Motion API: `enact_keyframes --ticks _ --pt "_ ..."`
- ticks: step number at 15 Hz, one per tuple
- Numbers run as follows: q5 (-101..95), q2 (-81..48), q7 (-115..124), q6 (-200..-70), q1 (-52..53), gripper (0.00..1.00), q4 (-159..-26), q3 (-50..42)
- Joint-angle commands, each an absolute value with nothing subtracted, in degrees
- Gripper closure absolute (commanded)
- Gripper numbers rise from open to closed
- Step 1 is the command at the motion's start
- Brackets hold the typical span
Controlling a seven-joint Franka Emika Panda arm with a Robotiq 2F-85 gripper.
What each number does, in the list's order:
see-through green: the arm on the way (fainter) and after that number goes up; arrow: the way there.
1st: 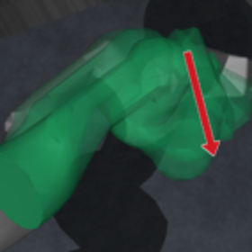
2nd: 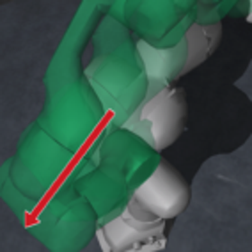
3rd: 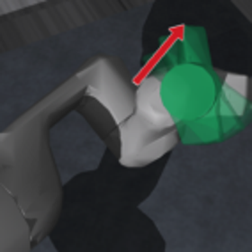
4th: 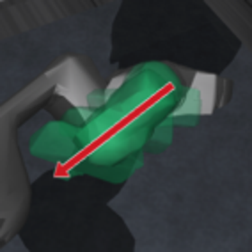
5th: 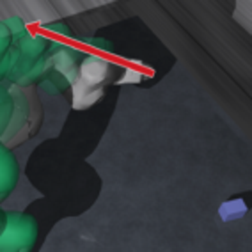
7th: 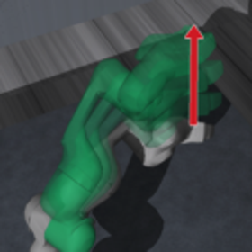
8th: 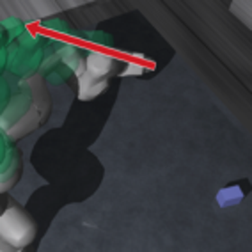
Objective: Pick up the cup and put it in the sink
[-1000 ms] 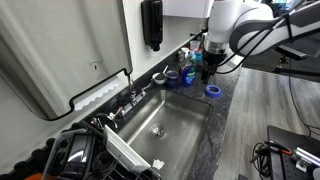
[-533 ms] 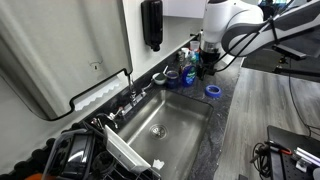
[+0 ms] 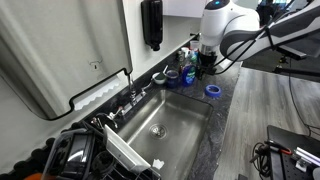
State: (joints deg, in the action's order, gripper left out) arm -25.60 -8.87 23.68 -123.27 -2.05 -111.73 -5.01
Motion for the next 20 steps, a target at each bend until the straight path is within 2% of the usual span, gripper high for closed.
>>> enact_keyframes --ticks 1,9,20 --pt "-31.12 -13.10 31.31 -127.11 -1.47 0.00 -110.55 -6.82" --pt "-41.50 -17.65 47.47 -142.08 -0.10 0.00 -111.18 -11.49" --pt "-53.07 -20.20 61.49 -142.68 -1.64 0.00 -110.82 -13.93"
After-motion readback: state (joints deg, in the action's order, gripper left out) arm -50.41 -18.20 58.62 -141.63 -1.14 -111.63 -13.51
